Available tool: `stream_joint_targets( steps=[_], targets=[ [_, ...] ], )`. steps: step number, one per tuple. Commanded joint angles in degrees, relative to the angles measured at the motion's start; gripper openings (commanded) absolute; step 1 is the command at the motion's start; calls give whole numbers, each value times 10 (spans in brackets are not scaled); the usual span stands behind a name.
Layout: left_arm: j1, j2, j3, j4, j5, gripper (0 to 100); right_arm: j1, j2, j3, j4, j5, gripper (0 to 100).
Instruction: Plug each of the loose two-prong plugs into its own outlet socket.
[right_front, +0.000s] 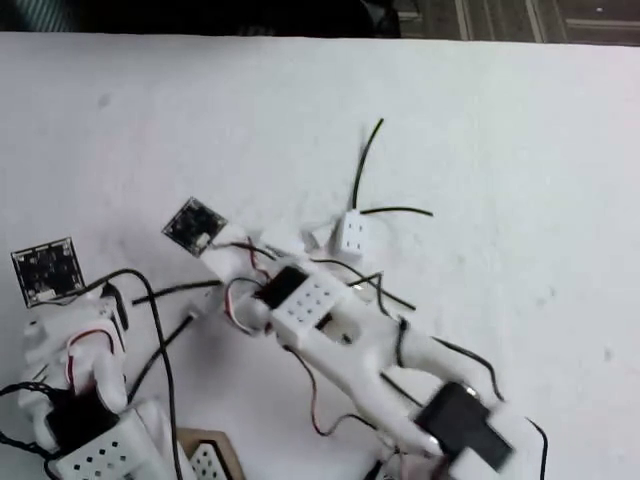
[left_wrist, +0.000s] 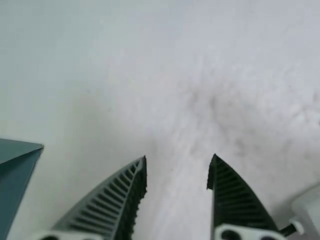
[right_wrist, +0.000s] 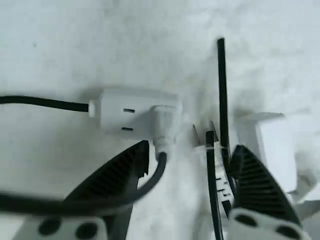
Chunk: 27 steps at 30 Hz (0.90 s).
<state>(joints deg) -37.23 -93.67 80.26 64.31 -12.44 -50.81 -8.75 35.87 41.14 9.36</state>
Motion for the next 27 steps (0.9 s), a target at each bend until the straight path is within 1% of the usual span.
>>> stream_joint_targets(
  steps=[1,7,9,11,13,16,18,20,21,23,27],
  targets=[
    [-2,-5,-2,-10,-3,211,-5,-96,-10,49,-2,317],
    [0,-5,-3,-10,-5,211,-4,-233,-10,154,-2,316],
    [16,-5,-5,-10,-7,211,-4,-283,-10,204,-2,315],
    [45,-5,-5,-10,-32,212,6,-333,-10,263,-6,314],
    [82,-5,-5,-6,-69,212,29,-377,-10,308,-47,293],
    [128,-3,-6,-5,-116,212,84,-427,-7,353,-125,200],
    [154,-2,-6,-4,-155,212,114,-454,13,362,-155,111],
    [174,-2,-6,7,-185,212,139,-473,44,360,-169,19],
    [181,-2,-7,16,-200,212,151,-480,62,360,-173,12],
    [188,-1,-16,37,-222,212,173,-493,97,360,-173,45],
    [212,3,-55,91,-273,212,218,-499,143,335,-169,24]
  ],
)
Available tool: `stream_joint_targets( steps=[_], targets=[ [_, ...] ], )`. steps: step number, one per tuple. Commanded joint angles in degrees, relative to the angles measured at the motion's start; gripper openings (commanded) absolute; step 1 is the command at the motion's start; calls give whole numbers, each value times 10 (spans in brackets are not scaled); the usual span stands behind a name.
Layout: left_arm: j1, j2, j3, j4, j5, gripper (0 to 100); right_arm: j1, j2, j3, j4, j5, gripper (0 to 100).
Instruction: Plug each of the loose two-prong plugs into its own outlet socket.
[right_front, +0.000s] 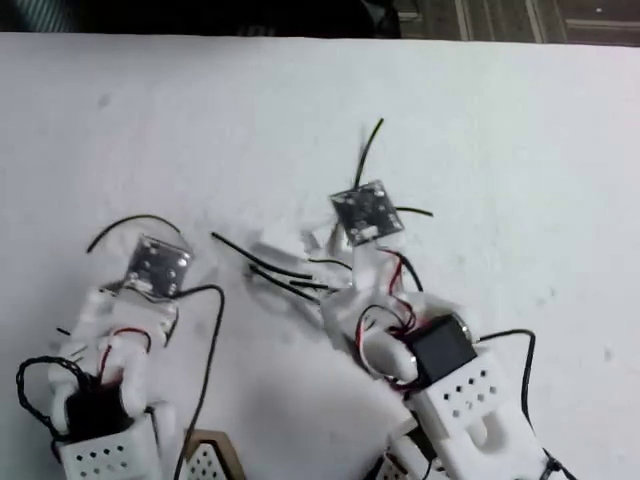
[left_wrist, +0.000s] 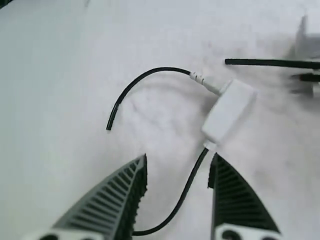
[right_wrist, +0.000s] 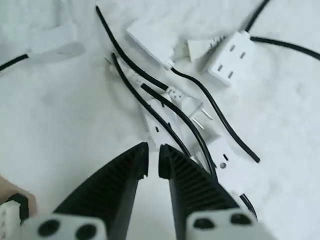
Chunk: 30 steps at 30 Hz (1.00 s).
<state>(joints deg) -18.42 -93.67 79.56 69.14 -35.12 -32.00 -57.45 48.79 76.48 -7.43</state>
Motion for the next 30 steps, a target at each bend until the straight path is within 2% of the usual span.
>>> stream_joint_targets(
  steps=[1,4,8,12,18,21,30],
  targets=[
    [30,15,-63,54,-55,212,42,-11,24,-30,-1,22],
    [38,86,-117,69,-60,228,73,-10,57,-76,0,25],
    [42,247,-199,68,-75,290,96,-10,96,-120,0,25],
    [62,415,-284,67,-111,286,114,-11,105,-135,0,25],
    [71,616,-386,9,-145,286,163,-12,105,-144,0,25],
    [71,709,-432,-18,-157,286,163,-11,106,-144,0,25],
    [99,931,-536,-21,-169,286,162,-15,126,-160,0,25]
  ],
)
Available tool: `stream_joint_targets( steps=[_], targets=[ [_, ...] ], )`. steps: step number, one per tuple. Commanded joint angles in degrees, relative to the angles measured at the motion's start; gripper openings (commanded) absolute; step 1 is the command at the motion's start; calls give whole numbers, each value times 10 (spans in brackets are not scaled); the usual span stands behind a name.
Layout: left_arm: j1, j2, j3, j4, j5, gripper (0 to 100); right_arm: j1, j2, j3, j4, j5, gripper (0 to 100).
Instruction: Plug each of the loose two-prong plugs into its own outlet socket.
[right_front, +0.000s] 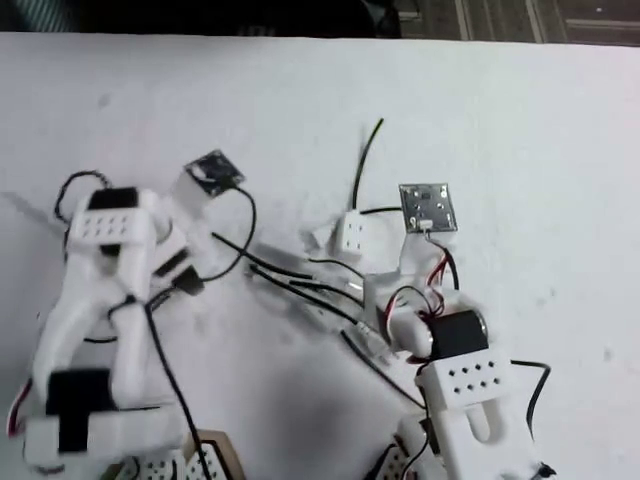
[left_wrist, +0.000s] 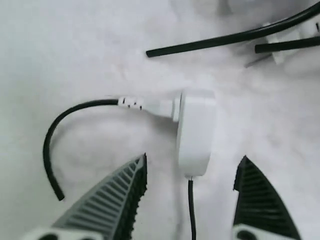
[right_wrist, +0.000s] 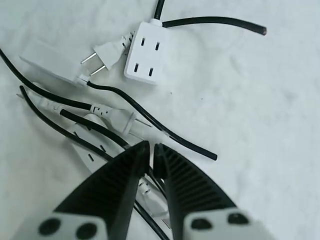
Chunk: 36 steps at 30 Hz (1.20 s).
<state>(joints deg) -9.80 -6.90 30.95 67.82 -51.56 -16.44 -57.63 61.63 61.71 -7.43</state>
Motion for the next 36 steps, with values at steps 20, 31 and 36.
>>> stream_joint_targets(
  steps=[20,31,36],
  targets=[
    [24,142,-177,25,46,22,9,-15,-4,-8,0,22],
    [100,258,-436,-13,135,22,95,-15,-14,-27,1,24],
    [144,429,-680,54,135,21,121,-15,-20,-27,1,24]
  ],
)
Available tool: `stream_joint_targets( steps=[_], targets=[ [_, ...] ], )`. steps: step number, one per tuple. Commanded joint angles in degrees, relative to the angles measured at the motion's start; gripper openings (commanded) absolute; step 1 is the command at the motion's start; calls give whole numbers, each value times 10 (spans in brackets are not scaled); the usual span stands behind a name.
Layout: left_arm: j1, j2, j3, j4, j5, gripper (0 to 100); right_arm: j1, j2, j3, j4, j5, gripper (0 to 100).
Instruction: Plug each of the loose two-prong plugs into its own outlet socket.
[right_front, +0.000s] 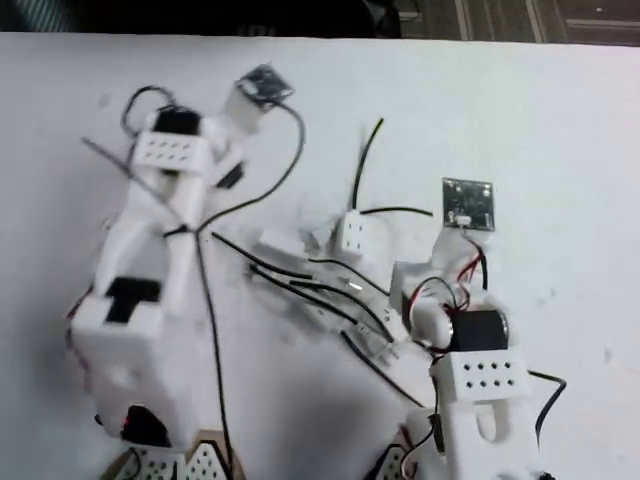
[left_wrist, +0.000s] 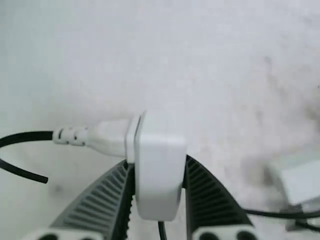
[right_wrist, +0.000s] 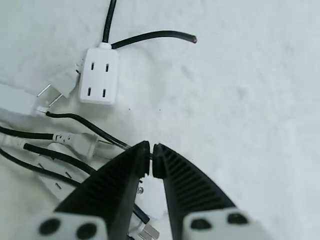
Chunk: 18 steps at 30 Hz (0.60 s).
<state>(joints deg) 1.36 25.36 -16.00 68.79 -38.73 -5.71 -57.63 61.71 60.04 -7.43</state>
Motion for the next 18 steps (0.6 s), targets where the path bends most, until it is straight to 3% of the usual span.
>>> stream_joint_targets(
  steps=[1,7,11,12,18],
  targets=[
    [37,143,-268,59,7,21,14,-15,-21,-10,1,24],
    [49,341,-596,170,7,37,14,-15,-21,-10,1,24],
    [46,429,-789,282,14,261,14,-15,-21,-11,1,24],
    [44,437,-807,301,33,300,14,-15,-21,-11,1,24],
    [44,402,-791,323,42,279,13,-15,-21,-11,2,24]
  ],
)
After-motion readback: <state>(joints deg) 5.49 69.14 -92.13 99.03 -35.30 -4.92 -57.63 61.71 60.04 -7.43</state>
